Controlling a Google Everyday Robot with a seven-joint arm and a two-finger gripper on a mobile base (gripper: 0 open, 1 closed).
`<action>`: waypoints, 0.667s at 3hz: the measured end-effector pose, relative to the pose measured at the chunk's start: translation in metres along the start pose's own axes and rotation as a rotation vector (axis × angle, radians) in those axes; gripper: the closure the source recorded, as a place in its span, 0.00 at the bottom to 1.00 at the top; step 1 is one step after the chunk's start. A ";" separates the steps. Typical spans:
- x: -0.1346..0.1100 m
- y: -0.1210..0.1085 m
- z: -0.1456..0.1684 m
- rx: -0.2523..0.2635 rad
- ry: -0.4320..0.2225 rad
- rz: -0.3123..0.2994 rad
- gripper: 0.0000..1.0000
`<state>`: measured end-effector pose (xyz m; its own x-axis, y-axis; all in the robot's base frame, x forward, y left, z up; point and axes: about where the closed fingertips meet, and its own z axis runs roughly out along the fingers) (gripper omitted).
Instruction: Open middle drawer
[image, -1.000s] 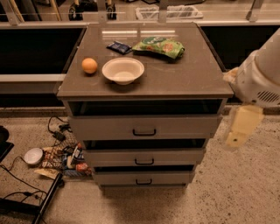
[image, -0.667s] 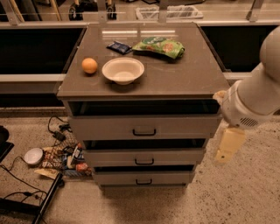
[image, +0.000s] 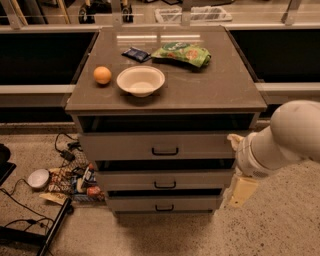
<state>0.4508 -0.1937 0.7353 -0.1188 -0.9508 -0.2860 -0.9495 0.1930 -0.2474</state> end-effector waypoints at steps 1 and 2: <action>-0.002 0.005 0.048 -0.001 -0.032 -0.017 0.00; -0.003 0.006 0.051 -0.003 -0.031 -0.019 0.00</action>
Offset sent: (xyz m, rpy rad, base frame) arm 0.0057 0.0120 -0.0367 0.0183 -0.0007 0.0228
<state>0.4602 -0.1776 0.6876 -0.0919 -0.9464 -0.3095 -0.9525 0.1742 -0.2498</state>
